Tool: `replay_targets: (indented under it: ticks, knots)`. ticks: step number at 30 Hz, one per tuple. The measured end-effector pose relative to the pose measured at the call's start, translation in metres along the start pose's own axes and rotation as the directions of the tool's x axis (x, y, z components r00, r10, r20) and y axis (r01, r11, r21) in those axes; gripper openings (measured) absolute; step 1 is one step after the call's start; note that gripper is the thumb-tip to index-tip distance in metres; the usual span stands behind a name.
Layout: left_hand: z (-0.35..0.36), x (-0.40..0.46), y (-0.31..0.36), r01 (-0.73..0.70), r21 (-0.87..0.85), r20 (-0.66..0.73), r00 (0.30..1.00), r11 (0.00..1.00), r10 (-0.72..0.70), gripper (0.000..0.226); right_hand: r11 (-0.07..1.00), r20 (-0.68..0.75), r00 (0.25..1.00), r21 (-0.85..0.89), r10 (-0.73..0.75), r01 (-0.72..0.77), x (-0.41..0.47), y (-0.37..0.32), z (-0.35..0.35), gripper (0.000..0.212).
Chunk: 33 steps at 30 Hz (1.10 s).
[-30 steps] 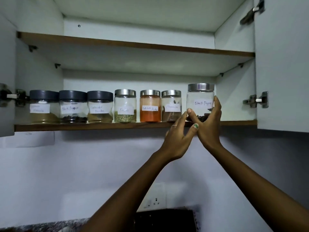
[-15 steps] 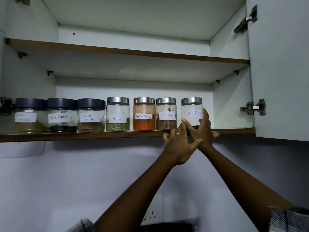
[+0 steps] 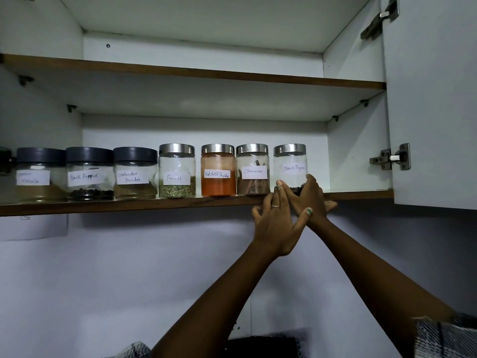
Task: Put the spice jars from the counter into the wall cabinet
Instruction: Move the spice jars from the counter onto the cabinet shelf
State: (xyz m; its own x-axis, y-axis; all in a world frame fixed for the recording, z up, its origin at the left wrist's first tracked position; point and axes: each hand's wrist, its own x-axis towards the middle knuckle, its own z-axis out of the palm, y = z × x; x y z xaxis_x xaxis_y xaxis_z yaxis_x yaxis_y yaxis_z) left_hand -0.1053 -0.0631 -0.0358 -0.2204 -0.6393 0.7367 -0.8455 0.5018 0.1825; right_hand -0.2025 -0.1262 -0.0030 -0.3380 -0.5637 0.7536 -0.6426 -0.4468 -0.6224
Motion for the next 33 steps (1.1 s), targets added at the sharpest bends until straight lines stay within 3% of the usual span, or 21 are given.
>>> replay_targets:
  ticks: [4,7,9,11,14,17,20,24,29,33]
  knots:
    - [-0.001,-0.002,-0.001,-0.007,-0.011,0.018,1.0,1.0,0.007,0.078,1.0,0.027,0.999,-0.006,0.029,-0.028,-0.004,-0.002,-0.004,0.084]
    - [-0.006,-0.011,-0.005,-0.047,-0.067,-0.028,0.999,0.997,0.045,0.078,0.993,-0.1,0.993,0.102,0.064,-0.054,-0.026,-0.013,-0.007,0.092]
    - [-0.011,-0.03,-0.01,-0.08,-0.127,-0.079,0.994,0.989,0.07,0.078,0.965,-0.234,0.972,0.259,0.031,0.032,-0.058,-0.021,-0.008,0.083]
    - [-0.016,-0.054,-0.014,-0.12,-0.195,-0.116,0.988,0.973,0.098,0.077,0.925,-0.251,0.967,0.358,-0.034,0.125,-0.096,-0.027,-0.005,0.07]
    - [-0.017,-0.106,-0.026,-0.09,-0.206,-0.106,0.992,0.974,0.069,0.077,0.9,-0.105,0.99,0.417,-0.091,0.127,-0.154,-0.025,0.001,0.062]
    - [-0.012,-0.173,-0.049,0.049,-0.163,-0.037,0.998,0.985,-0.056,0.078,0.904,0.096,0.988,0.422,-0.125,0.073,-0.216,-0.02,0.015,0.054]
    - [-0.01,-0.239,-0.081,0.198,-0.101,0.043,0.98,0.975,-0.194,0.08,0.92,0.296,0.948,0.392,-0.114,-0.012,-0.285,-0.015,0.036,0.048]
    - [-0.019,-0.305,-0.122,0.322,-0.027,0.112,0.942,0.946,-0.317,0.076,0.922,0.437,0.892,0.381,-0.115,-0.068,-0.356,-0.009,0.055,0.049]
    - [-0.047,-0.397,-0.183,0.524,0.041,0.132,0.841,0.851,-0.524,0.064,0.968,0.623,0.776,0.241,-0.096,-0.073,-0.45,0.002,0.072,0.054]
    - [-0.075,-0.481,-0.238,0.676,0.065,0.173,0.717,0.734,-0.675,0.062,0.997,0.794,0.607,0.021,0.028,-0.074,-0.53,0.004,0.088,0.056]
